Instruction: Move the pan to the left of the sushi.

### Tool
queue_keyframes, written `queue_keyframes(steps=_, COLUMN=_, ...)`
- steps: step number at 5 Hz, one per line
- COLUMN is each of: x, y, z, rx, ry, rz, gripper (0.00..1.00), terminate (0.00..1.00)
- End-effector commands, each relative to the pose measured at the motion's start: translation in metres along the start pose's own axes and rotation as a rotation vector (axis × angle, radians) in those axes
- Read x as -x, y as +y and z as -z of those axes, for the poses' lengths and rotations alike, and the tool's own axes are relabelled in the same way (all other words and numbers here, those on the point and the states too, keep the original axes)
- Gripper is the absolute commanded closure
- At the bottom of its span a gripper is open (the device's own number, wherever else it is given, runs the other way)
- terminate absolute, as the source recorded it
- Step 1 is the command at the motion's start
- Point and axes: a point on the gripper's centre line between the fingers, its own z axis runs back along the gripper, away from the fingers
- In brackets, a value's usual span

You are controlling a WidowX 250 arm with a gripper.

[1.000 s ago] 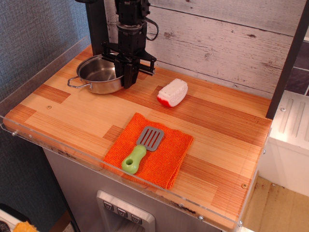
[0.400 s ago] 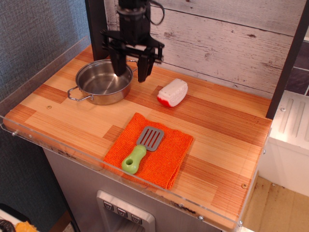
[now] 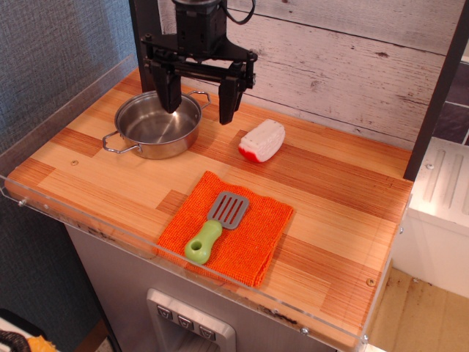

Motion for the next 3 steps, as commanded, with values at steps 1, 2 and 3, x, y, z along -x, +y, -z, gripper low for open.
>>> queue_keyframes(steps=1, x=0.0139, y=-0.0123, z=-0.0213, rx=0.033, ry=-0.073, rz=0.130, gripper=0.00, terminate=0.00)
queue_keyframes(steps=2, x=0.0110, y=-0.0085, z=-0.0201, rx=-0.041, ry=-0.033, rz=0.192, gripper=0.00, terminate=0.00)
queue_keyframes(steps=3, x=0.0110, y=-0.0085, z=-0.0201, rx=-0.041, ry=-0.033, rz=0.192, gripper=0.00, terminate=1.00)
